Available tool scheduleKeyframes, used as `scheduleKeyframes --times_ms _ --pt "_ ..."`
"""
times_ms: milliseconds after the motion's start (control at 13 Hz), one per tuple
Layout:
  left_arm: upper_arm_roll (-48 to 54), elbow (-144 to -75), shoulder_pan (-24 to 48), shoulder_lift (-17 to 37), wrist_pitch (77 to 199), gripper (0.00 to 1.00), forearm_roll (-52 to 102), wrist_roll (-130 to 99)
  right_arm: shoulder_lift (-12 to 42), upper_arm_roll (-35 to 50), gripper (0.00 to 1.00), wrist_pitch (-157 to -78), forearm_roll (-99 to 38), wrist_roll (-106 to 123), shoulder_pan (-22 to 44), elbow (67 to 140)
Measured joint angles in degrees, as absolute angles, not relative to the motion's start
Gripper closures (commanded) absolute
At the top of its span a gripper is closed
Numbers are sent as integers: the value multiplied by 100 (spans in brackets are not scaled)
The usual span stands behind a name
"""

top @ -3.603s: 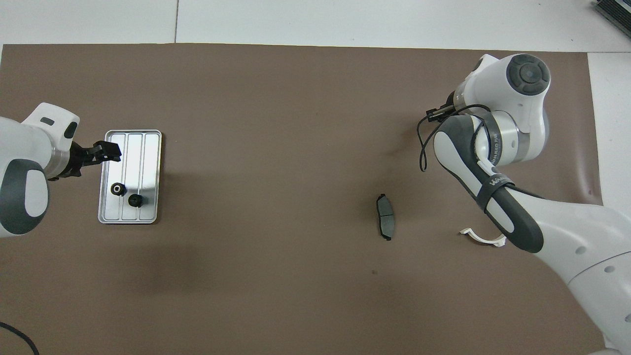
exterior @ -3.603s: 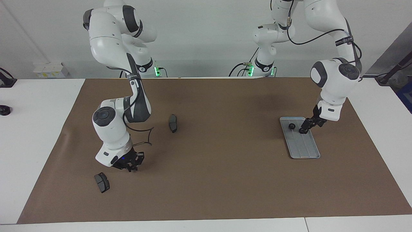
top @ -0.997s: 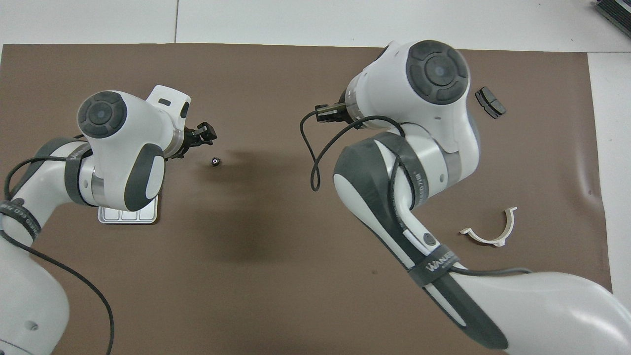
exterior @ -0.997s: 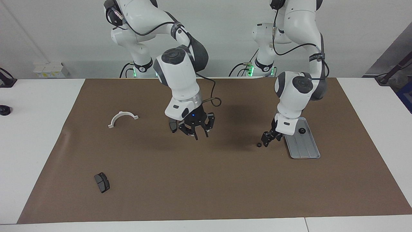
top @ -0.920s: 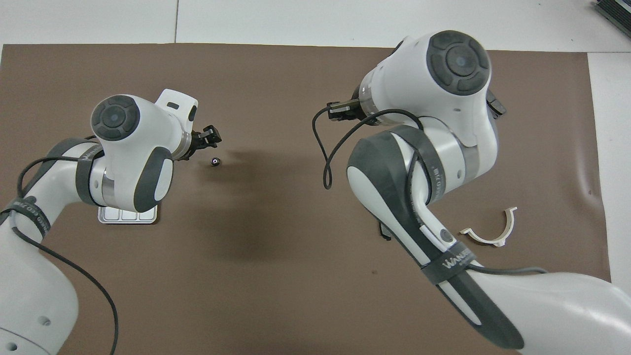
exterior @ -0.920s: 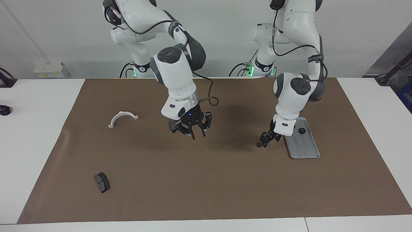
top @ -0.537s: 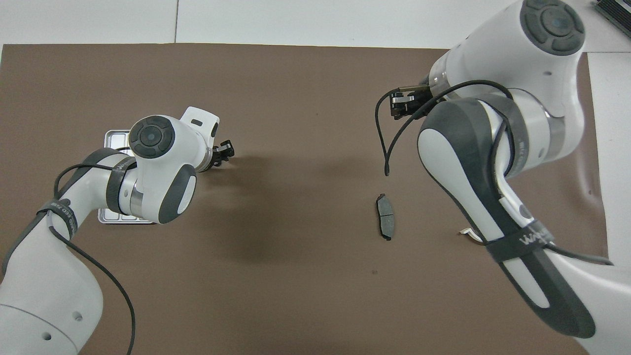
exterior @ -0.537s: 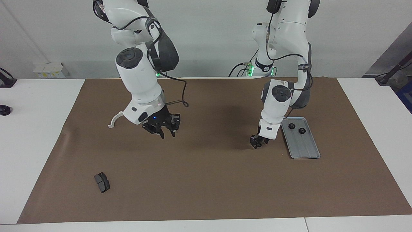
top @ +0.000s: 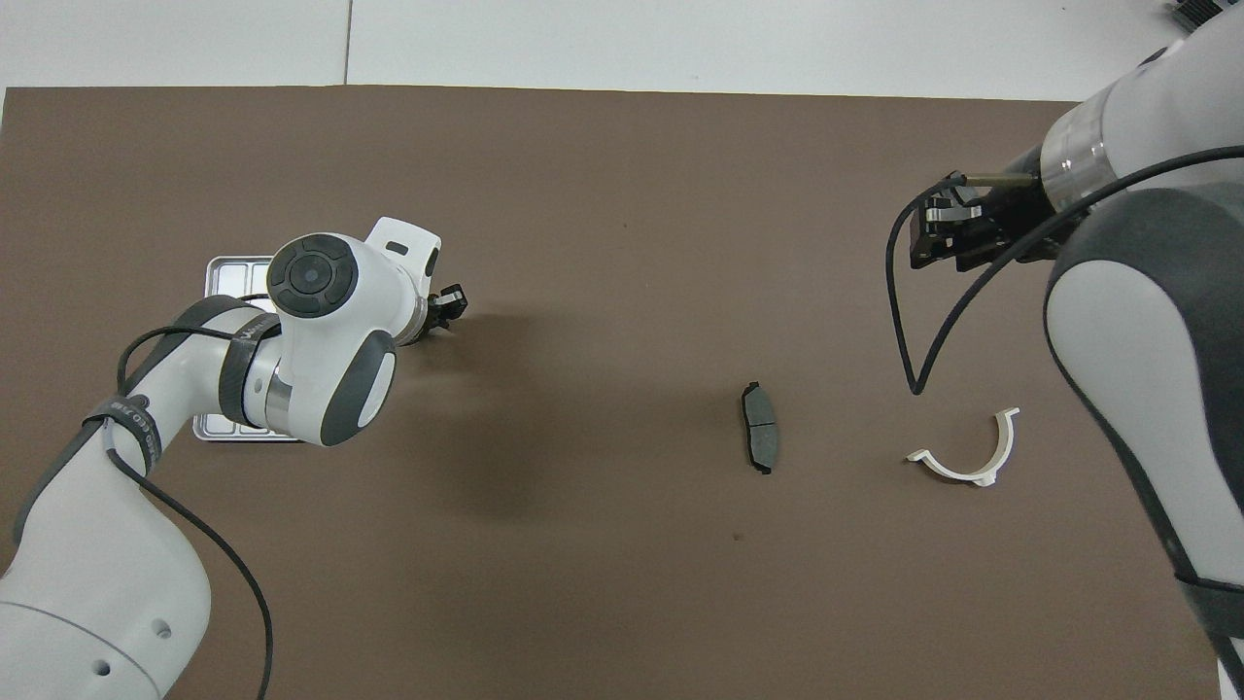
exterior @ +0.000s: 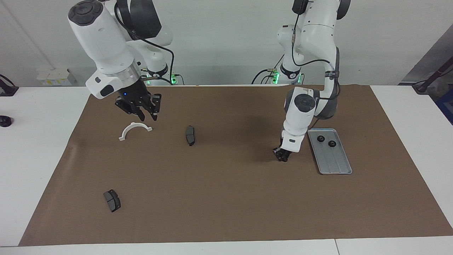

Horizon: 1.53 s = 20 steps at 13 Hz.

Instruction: Pick bearing gear from pile to tray

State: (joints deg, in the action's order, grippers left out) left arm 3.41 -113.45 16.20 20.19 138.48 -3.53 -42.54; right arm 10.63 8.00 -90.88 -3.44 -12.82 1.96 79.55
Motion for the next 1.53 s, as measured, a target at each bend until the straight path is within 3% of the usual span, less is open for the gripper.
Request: scheduleKeyframes --times_ms 153,307,383,460,537,767,997,1303,1380,1457,1533 --pt "326 -11343 1619 2014 13848 100 -380 -4253 991 797 54 -8813 -344 -1019 80 7965" --pt "286 -11290 1607 1981 13766 100 -452 -4253 904 781 44 -8684 -344 -735 -7 8043" --pt "261 -11219 1575 1911 13616 100 -464 -4237 841 746 34 -8672 -344 -618 -15 8116" --pt "246 -11127 1477 1769 13399 100 -483 -4149 779 680 6 -8670 -344 -472 -13 8188" --pt "236 -11056 1309 1571 13150 100 -498 -3936 729 611 0 -8670 -344 -293 -14 8244" --pt "217 -11045 559 1073 12689 100 -498 -2890 677 546 0 -8684 -344 -78 -5 8298" --pt "214 -11249 -68 1043 12786 100 -479 -1798 623 384 0 -8931 -344 -78 223 8415" --pt "269 -12073 -177 1080 13849 100 -450 -1517 419 144 0 -9181 -344 -78 544 8892" --pt "285 -12231 -176 1113 14059 67 -450 -1508 337 86 0 -9253 -344 -78 599 9072" --pt "292 -12318 -176 1160 14176 27 -450 -1476 241 42 0 -9379 -343 -78 631 9295" --pt "298 -12343 -174 1201 14235 0 -450 -1436 152 14 0 -9493 -343 -78 662 9503"
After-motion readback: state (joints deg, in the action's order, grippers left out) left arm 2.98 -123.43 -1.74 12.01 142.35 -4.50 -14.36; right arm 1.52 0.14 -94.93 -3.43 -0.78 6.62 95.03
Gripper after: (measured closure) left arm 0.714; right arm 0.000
